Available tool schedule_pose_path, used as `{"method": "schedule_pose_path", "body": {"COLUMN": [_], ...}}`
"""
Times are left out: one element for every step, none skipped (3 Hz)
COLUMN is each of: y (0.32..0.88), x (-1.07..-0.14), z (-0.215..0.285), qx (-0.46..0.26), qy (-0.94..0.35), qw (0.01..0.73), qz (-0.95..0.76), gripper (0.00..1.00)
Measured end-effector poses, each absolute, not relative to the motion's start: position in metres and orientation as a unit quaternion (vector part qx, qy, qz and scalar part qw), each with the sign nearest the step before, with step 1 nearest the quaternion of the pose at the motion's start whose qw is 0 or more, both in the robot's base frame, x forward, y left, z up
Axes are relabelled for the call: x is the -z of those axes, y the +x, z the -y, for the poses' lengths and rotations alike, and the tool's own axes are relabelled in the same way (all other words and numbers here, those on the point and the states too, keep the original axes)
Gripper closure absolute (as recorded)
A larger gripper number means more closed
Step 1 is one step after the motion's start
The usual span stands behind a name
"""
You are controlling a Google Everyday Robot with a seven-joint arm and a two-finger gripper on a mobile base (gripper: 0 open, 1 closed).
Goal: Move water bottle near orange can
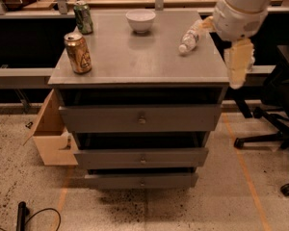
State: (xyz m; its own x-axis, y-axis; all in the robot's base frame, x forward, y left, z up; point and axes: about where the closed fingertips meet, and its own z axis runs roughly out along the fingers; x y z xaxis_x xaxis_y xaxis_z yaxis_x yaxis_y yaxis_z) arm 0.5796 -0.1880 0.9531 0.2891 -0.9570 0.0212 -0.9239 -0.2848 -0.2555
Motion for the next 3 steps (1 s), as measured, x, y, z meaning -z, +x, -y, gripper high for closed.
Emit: {"method": "schedule_pose_path", "body": {"y": [0.602,0.607,0.618], "x": [-0.975,-0.974,-0.976], "z": [0.184,0.181,0.191], "qx": [0.108,0.112,0.132], "qy": [-0.816,-0.816,-0.809], "qw": [0.127,0.133,0.152], "qz": [-0.553,-0.552,-0.552], "gripper": [0.00,0.00,0.00]}}
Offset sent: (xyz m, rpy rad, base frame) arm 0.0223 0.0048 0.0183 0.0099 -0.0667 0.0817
